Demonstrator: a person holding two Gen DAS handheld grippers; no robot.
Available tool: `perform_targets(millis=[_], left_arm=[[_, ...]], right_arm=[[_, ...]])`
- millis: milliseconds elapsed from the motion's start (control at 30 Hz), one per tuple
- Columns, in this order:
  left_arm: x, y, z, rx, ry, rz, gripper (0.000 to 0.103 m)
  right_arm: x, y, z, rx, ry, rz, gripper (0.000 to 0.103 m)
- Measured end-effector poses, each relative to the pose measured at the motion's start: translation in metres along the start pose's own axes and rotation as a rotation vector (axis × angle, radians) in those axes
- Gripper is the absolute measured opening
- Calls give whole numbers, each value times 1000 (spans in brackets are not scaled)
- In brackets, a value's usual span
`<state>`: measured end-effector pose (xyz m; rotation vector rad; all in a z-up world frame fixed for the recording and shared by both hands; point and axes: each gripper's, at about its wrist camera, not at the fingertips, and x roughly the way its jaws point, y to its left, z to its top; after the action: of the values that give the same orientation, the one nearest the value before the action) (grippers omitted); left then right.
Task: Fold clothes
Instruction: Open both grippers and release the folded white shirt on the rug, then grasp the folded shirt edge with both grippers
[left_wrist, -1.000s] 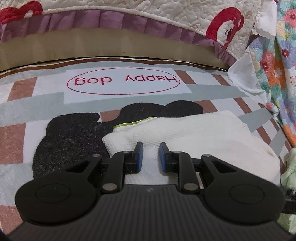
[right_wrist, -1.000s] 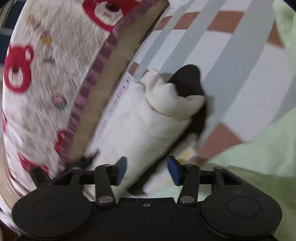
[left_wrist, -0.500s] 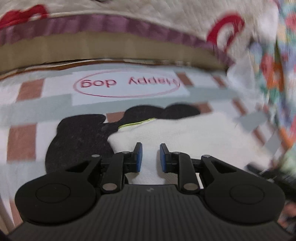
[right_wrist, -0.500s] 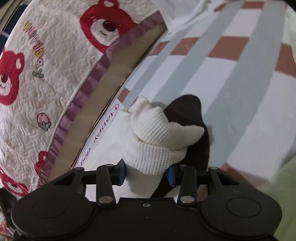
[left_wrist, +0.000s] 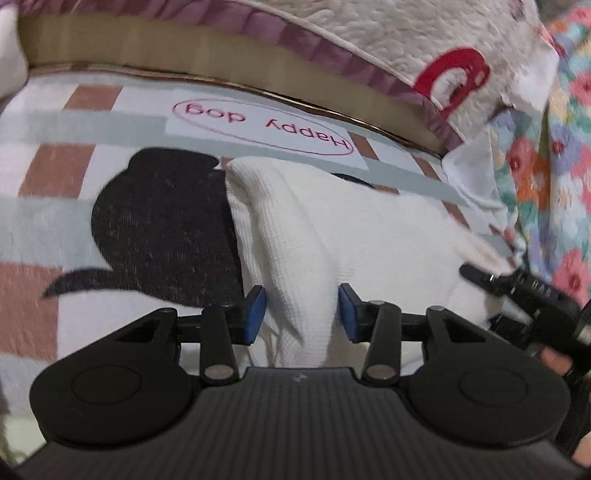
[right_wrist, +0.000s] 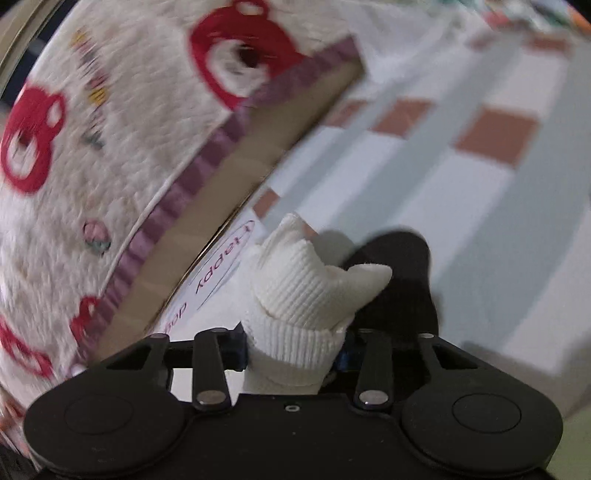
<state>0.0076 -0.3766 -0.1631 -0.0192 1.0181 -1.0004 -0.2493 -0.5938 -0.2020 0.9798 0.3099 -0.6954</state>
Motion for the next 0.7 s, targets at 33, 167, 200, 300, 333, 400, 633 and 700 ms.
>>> perform_targets(millis=[33,167,200,300,333,400,633,700], left_arm=[[1,2,-1,-16,5,-4,44],[3,3,-5,5,4,8,47],[4,2,-5,9,3,12,47],[3,6,-6,-29,0,-3,47],[2,6,-6,-36,-5,-7,46],[0,3,-5,-28,-20,-8,45],[-7,-6,1,21,-108,64,42],[-15,-1,13,1,-163,86,33]], right_arm=[[0,-3,2,2,-7,1,45],[-6,-40,7,169,-83,-46,33],[-9,-49,11,185,-111,-83,17],[-24,-70,28,219,-87,-97,9],[-30,-70,32,208,-72,-76,10],[-44,-54,32,108,-67,-50,13],[-42,19,3,-286,12,17,27],[-34,33,-5,-368,19,-25,33]])
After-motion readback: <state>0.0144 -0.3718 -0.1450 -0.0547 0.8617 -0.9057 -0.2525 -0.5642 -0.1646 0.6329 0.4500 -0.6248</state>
